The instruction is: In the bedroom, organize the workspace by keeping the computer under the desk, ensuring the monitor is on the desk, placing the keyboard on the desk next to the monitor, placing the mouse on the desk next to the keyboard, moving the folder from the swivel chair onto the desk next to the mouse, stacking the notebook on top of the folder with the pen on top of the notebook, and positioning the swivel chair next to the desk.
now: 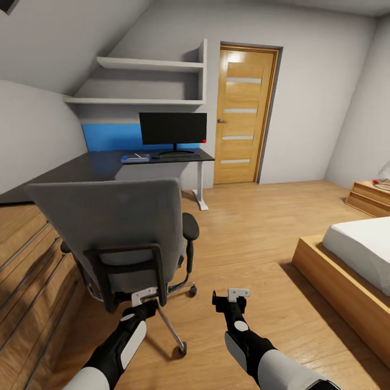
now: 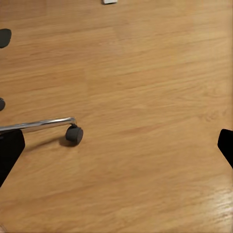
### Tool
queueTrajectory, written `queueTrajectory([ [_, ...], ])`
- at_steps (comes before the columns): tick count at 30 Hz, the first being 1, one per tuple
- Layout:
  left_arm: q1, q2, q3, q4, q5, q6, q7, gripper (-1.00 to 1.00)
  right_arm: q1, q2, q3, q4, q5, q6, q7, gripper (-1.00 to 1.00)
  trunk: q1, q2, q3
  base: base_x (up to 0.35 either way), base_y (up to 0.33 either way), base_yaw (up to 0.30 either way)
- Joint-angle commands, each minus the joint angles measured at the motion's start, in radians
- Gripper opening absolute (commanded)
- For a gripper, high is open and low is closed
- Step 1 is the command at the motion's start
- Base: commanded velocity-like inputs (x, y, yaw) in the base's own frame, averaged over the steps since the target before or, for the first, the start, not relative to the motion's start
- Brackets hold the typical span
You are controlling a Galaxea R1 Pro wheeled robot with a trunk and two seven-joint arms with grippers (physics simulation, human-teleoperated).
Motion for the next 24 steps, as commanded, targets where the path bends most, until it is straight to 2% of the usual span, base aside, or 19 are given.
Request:
queueTrajectory([
  [1,-0.001,-0.001,-0.011,0.001,0.008,0.003,0.008,1.0,-0.001,0.0,0.009,0.001,-0.009,-0.004,-0.005,1.0,0.0,0.0,-0.001,-0.025,0.006,-0.006],
  [7,-0.001,-0.002,-0.034,0.008,0.007,0.002,0.008,1.0,-0.001,0.0,0.009,0.0,-0.009,-0.004,-0.005,1.0,0.0,0.0,-0.001,-0.192,0.123,-0.002],
  [21,-0.001,-0.002,-0.036,0.009,0.009,0.002,0.01,1.0,-0.001,0.0,0.009,0.001,-0.009,-0.004,-0.005,1.0,0.0,0.0,-0.001,-0.261,0.185,0.0],
  [24,-0.001,-0.002,-0.037,0.045,0.008,0.0,0.013,1.0,-0.001,0.0,0.009,0.001,-0.008,-0.009,-0.005,1.0,0.0,0.0,-0.001,-0.215,0.182,0.0],
])
